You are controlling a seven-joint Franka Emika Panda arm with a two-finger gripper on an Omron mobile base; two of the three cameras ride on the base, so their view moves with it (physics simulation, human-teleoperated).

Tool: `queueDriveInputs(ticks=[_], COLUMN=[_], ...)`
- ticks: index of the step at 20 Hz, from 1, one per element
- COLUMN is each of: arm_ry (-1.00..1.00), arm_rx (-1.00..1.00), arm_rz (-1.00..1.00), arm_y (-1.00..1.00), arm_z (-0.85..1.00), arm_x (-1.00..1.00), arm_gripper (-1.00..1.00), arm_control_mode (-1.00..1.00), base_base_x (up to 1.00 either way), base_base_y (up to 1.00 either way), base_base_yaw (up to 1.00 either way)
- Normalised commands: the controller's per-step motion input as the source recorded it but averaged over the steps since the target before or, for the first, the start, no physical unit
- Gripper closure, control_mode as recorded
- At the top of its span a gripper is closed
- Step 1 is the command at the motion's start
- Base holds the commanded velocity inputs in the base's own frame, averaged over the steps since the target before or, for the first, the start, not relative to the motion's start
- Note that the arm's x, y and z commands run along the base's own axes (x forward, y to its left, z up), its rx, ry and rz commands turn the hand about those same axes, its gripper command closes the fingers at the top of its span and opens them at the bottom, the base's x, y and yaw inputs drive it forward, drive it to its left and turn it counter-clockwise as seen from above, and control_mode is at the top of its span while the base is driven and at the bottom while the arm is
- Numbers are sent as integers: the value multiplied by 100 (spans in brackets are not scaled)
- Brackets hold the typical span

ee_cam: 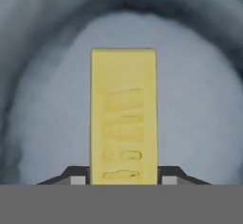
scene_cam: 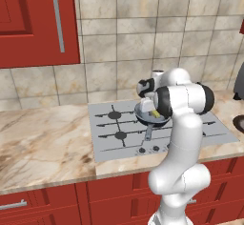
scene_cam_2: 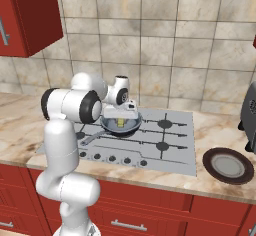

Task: Pick up the butter stick and place it in the pan. Then turn on the burner for the pan.

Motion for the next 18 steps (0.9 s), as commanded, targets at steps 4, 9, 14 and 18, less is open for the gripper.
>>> queueDriveInputs(ticks=[4,9,14,18], arm_ry=[2,0,0,0], arm_rx=[0,0,0,1], arm_rz=[0,0,0,0], arm_y=[0,0,0,0], arm_z=[0,0,8,41], arm_x=[0,0,0,-8], arm_gripper=[-100,-100,-100,-100], arm_control_mode=[-100,-100,-100,-100], base_base_x=[0,0,0,0], base_base_y=[0,0,0,0], base_base_yaw=[0,0,0,0])
